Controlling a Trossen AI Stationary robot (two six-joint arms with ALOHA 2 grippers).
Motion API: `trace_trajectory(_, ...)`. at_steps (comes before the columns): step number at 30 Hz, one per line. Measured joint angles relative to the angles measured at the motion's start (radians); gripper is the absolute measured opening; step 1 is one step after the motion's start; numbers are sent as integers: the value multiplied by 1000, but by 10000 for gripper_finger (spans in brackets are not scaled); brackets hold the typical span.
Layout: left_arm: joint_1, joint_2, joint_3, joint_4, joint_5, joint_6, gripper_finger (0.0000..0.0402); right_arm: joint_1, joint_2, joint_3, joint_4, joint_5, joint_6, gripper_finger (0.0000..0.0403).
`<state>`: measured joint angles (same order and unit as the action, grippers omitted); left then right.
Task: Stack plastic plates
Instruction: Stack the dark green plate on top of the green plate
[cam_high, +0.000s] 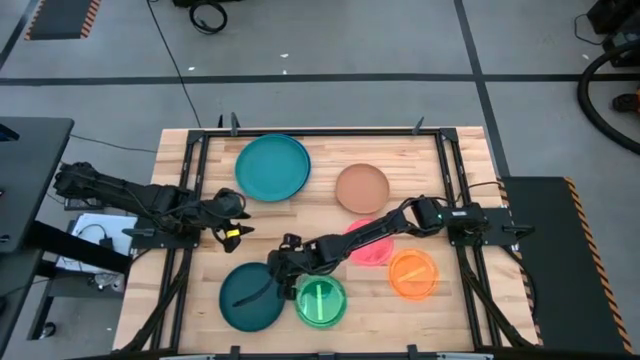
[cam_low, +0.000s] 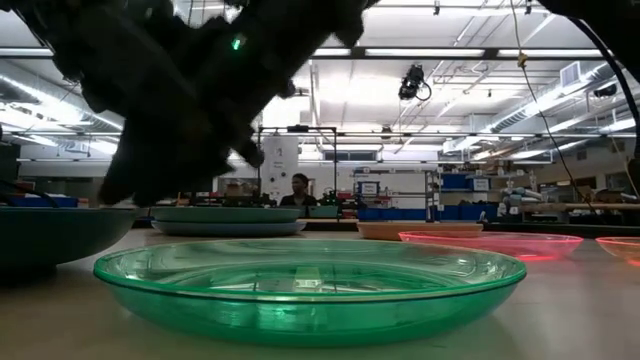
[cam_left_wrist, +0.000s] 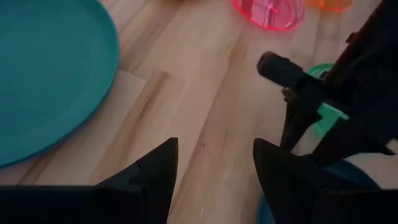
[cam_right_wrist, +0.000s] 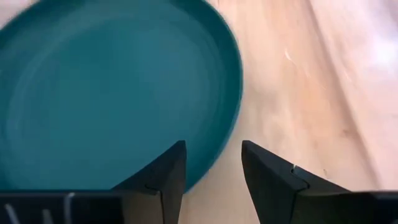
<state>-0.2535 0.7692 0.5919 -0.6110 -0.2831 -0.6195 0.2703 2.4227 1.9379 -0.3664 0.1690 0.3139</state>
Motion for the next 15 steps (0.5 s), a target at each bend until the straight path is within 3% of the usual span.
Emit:
trace_trajectory(5,0,19,0,-20,-1,-17,217,-12,22,-1,-21,-58,19,159)
trace_trajectory(15,0,54,0,-17,-1,-21,217,-55,29,-1,-12,-144,-14,107)
